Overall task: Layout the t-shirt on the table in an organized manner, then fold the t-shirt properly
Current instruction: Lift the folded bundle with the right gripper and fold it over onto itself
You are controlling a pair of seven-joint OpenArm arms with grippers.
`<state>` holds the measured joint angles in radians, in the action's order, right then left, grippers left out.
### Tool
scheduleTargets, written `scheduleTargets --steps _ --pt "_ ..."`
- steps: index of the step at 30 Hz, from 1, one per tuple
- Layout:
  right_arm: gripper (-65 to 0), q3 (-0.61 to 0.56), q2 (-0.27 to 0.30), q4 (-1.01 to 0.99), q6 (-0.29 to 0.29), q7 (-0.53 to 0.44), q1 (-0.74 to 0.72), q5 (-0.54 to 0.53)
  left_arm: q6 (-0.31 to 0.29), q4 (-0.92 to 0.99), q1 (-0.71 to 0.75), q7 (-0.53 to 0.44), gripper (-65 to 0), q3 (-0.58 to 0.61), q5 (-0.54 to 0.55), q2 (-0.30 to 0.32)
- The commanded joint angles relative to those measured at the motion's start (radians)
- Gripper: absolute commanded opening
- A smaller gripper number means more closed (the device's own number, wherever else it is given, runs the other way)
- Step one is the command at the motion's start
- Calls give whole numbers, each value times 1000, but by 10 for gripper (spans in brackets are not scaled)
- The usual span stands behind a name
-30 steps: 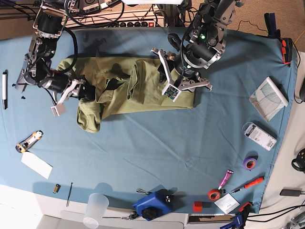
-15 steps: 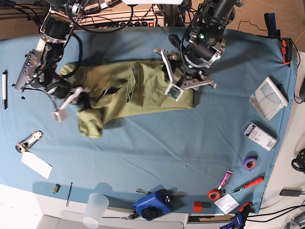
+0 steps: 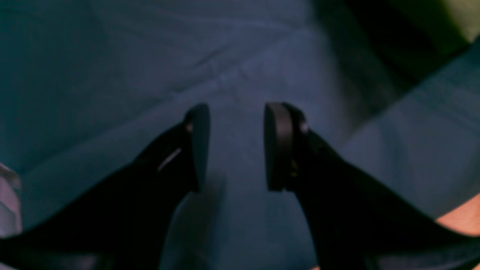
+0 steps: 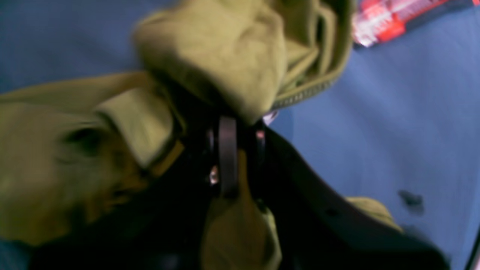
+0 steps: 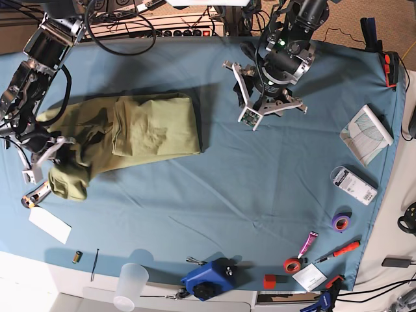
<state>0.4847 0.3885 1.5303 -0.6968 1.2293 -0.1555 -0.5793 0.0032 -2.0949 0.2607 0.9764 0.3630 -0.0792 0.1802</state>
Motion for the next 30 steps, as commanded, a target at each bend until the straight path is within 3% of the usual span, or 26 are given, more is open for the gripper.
scheduleTargets --steps 1,8,15,18,20,23,30 --pt "-650 -22 21 53 -1 -10 -6 -34 2 -17 -6 -20 -425 0 -16 -1" --pt "-650 -211 20 339 96 6 118 -29 42 -16 18 -28 -425 -40 -48 1" --pt "-650 -332 -53 556 111 8 204 24 42 -16 33 -29 -425 -78 -25 6" --pt "-650 -421 -95 527 114 -5 206 130 42 -16 33 -32 -425 -78 -21 5" --pt "-650 -486 -111 497 147 -55 206 236 42 -16 33 -32 -425 -77 -21 5" --pt "-650 -585 -112 463 202 -132 205 339 42 -16 33 -31 -425 -78 -22 6" --pt "-650 -831 -111 463 307 -136 205 536 42 -16 33 -35 -425 -78 -22 6"
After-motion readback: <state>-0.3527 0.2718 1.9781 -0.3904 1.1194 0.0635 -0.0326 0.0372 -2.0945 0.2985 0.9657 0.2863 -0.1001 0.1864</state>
